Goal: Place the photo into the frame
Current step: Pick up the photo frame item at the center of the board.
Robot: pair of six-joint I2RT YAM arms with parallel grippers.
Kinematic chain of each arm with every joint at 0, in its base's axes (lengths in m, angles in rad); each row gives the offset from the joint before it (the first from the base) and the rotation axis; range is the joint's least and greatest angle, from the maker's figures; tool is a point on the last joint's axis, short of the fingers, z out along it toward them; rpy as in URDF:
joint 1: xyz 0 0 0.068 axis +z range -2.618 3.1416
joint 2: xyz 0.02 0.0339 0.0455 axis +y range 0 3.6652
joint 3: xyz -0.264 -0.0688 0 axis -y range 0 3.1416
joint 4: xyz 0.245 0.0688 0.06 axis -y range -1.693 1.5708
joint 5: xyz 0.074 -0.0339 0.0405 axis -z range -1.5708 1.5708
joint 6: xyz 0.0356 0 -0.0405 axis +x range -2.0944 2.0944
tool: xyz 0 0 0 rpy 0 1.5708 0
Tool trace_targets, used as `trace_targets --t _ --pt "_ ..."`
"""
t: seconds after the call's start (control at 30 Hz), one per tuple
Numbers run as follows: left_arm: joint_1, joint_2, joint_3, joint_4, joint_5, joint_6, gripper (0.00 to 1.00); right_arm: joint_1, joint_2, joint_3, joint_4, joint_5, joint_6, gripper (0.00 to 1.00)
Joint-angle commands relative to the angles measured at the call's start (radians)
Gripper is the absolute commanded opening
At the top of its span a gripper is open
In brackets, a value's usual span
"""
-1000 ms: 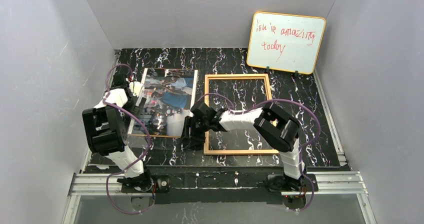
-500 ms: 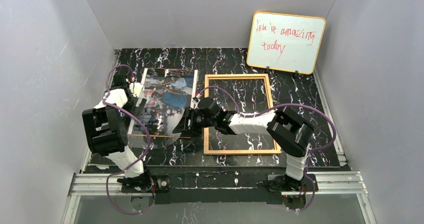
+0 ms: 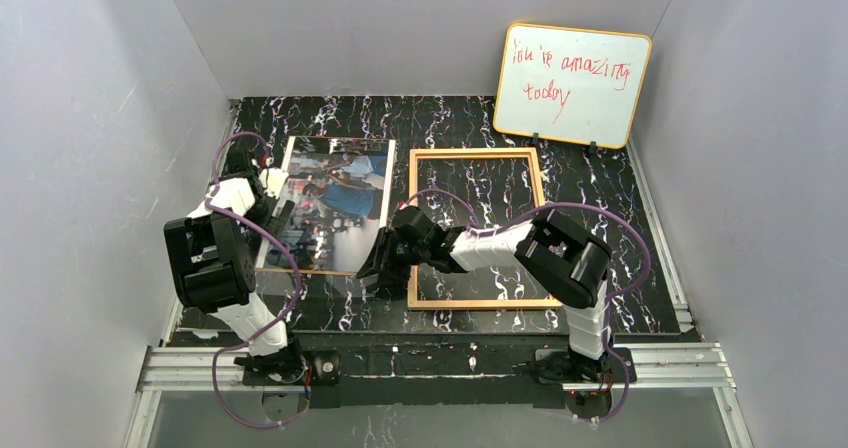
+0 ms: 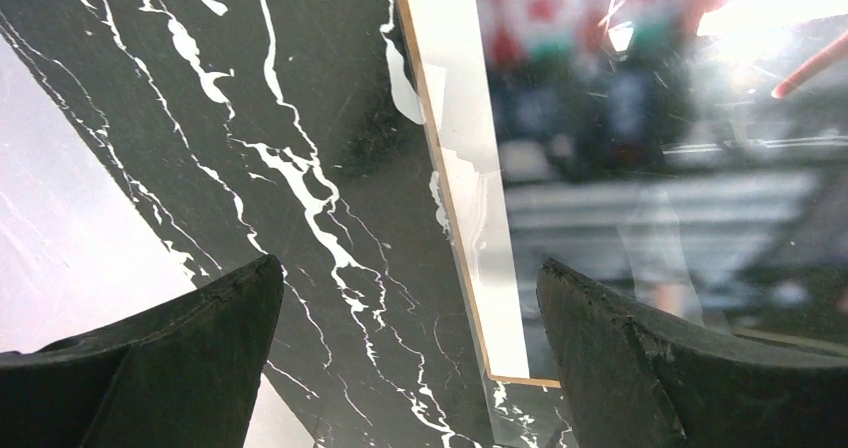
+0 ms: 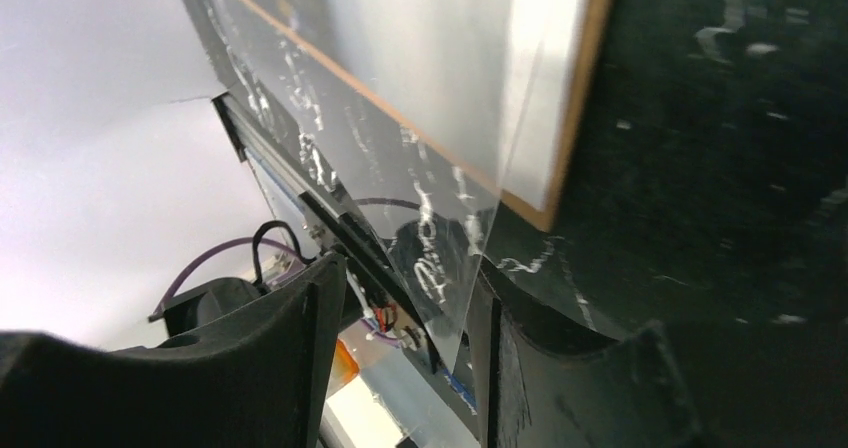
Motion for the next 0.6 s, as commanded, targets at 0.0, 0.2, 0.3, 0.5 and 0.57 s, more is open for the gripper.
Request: trace_targets --t 0.0,0.2,0.3,0.5,0.57 --pt "0.0 0.012 -0.02 -0.095 0.046 0.004 0.97 -0.004 -0.057 -0.044 0.053 0.072 0.038 0.55" --pt "0.0 0.015 -0.024 -0.101 0.05 0.01 0.97 -0.011 -0.038 -0.018 0.107 0.032 0.003 0.53" --pt "0.001 0.015 -0.022 -0.109 0.052 0.017 0.96 -0.015 -0.065 -0.015 0.069 0.085 -0.03 0.48" --pt "0.0 0.015 -0.008 -0.123 0.055 0.023 0.96 -0.044 -0.053 -0.011 0.071 0.105 -0.045 0.25" --pt "0.0 0.013 -0.005 -0.128 0.059 0.023 0.96 -0.046 -0.033 0.005 0.075 0.085 -0.04 0.24"
